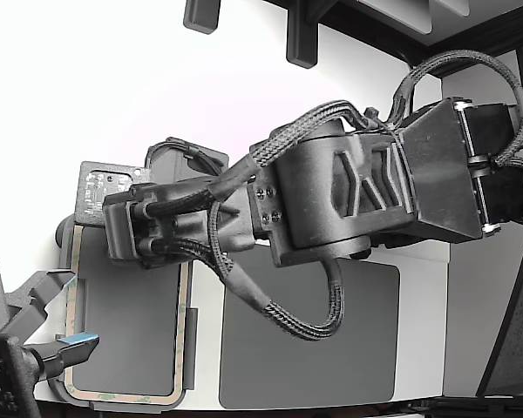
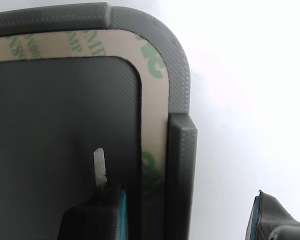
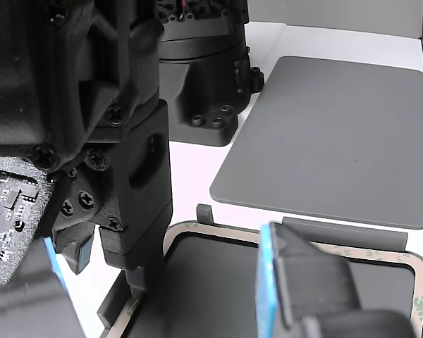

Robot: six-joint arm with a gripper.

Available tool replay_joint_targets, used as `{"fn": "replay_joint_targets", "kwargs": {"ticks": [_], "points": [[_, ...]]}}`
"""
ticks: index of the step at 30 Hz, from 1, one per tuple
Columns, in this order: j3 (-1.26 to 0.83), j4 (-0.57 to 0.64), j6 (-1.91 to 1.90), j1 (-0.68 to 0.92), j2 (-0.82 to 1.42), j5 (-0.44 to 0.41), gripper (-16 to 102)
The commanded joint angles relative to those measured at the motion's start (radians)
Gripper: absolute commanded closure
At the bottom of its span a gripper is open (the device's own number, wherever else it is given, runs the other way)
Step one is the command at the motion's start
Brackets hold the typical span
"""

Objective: Move top rectangular frame to the holder.

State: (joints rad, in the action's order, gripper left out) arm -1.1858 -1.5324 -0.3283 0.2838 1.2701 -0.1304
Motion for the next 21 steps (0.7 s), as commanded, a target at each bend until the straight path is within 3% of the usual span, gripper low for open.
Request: {"fn": "replay_joint_targets", "kwargs": {"ticks": [1, 7, 14, 21], "points": [[0.003, 0.012, -0.029, -0.011, 0.08, -0.02, -14], [-0.179, 0.103, -0.176, -0.025, 0.287, -0.106, -14], [-0.591, 0.336, -0.265, -0.06, 0.698, -0.207, -14], [-0.896, 0.434, -0.163, -0.081, 1.054, -0.264, -14]]}}
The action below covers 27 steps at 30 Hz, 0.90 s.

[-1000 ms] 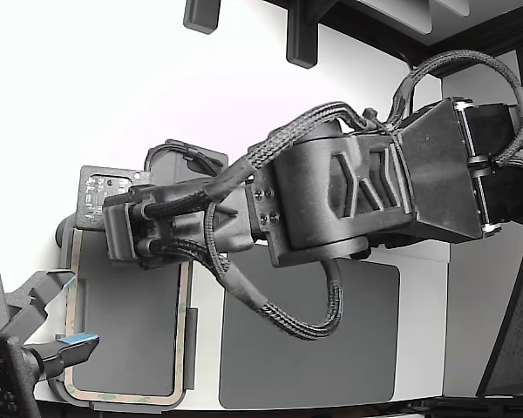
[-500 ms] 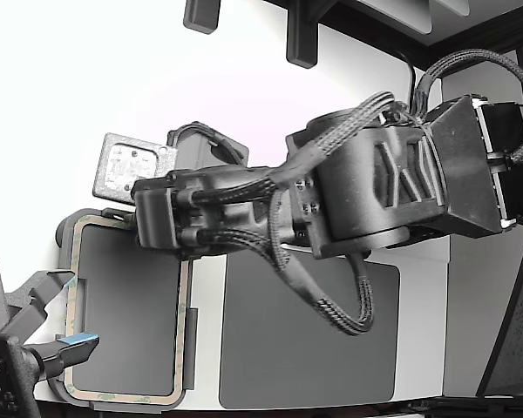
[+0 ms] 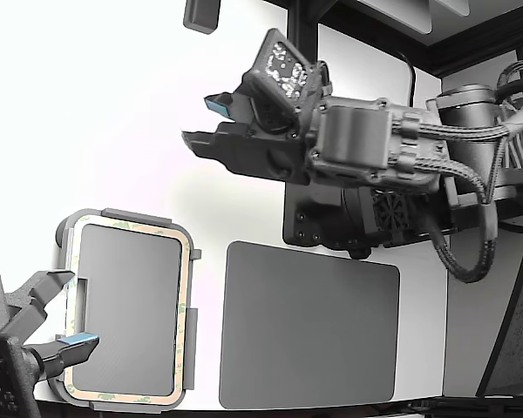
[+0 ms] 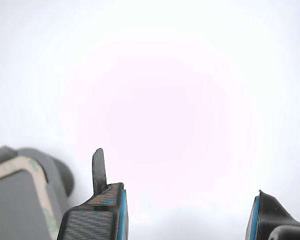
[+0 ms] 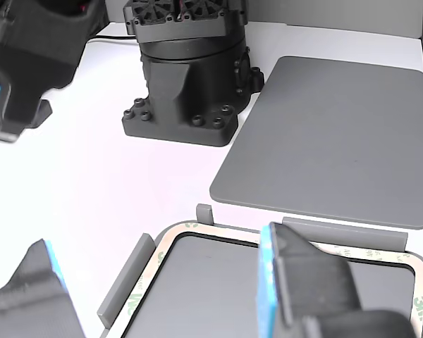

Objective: Move top rectangular frame to the holder.

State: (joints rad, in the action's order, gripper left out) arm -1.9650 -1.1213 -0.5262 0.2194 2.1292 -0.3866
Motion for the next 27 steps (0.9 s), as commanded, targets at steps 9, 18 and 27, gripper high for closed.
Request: {"fn": "replay_joint_targets", "kwargs": {"ticks": [9, 18, 27], "points": [[-0.377, 0.098, 0.247, -0.018, 0.44, -0.057, -14], [-0.637, 0.144, 0.255, -0.018, 0.699, -0.078, -13], [-0.67, 0.121, 0.267, -0.018, 0.819, -0.066, -14]]}}
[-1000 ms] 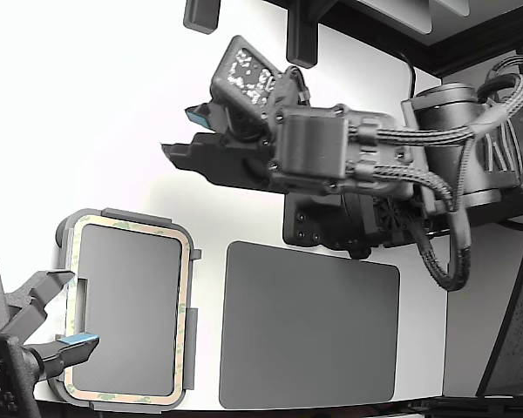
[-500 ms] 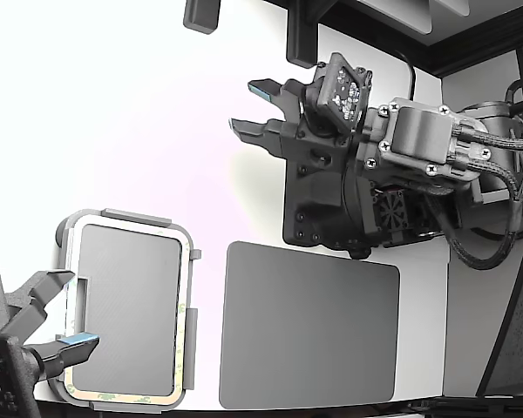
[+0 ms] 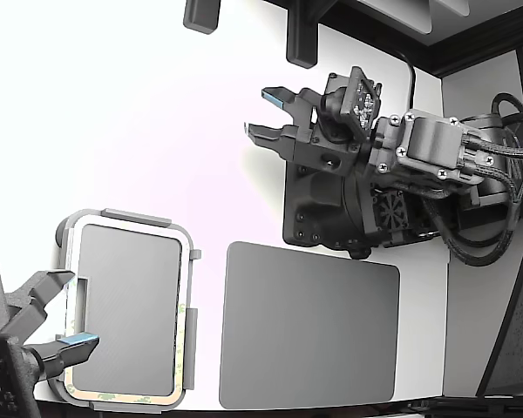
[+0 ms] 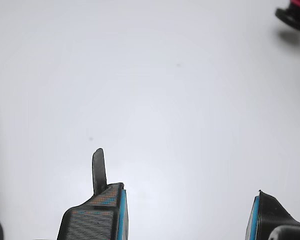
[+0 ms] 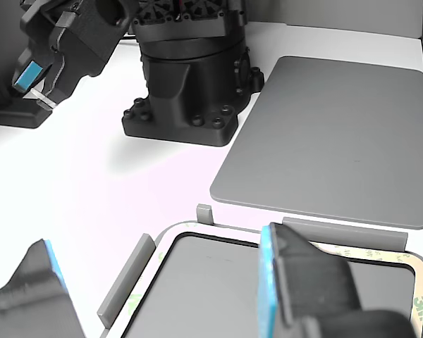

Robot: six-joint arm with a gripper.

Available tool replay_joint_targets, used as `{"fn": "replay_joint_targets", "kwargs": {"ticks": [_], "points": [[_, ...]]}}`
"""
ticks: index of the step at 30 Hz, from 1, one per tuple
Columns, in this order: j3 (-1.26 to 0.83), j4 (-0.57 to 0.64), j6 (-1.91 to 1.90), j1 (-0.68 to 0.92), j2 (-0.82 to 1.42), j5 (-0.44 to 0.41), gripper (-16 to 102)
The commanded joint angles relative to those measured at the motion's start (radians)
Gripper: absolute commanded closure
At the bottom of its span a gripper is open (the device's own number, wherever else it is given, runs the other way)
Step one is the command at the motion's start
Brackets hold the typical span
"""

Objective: Move top rectangular frame to the holder.

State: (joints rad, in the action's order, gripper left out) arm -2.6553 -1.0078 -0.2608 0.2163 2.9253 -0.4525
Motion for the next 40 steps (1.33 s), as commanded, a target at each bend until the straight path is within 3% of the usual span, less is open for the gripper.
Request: {"fn": "replay_joint_targets", "kwargs": {"ticks": [1, 5, 19, 23, 31, 40], "points": [[0.02, 0.008, 0.002, -0.015, 0.023, 0.0, -14], [0.018, 0.011, 0.017, -0.049, 0.029, 0.049, -14], [0.018, 0.017, 0.035, -0.091, 0.029, 0.104, -14], [0.02, 0.021, 0.063, -0.153, 0.029, 0.192, -14], [0.02, 0.026, 0.072, -0.173, 0.029, 0.213, -14], [0.018, 0.037, 0.124, -0.212, 0.029, 0.298, -14]]}}
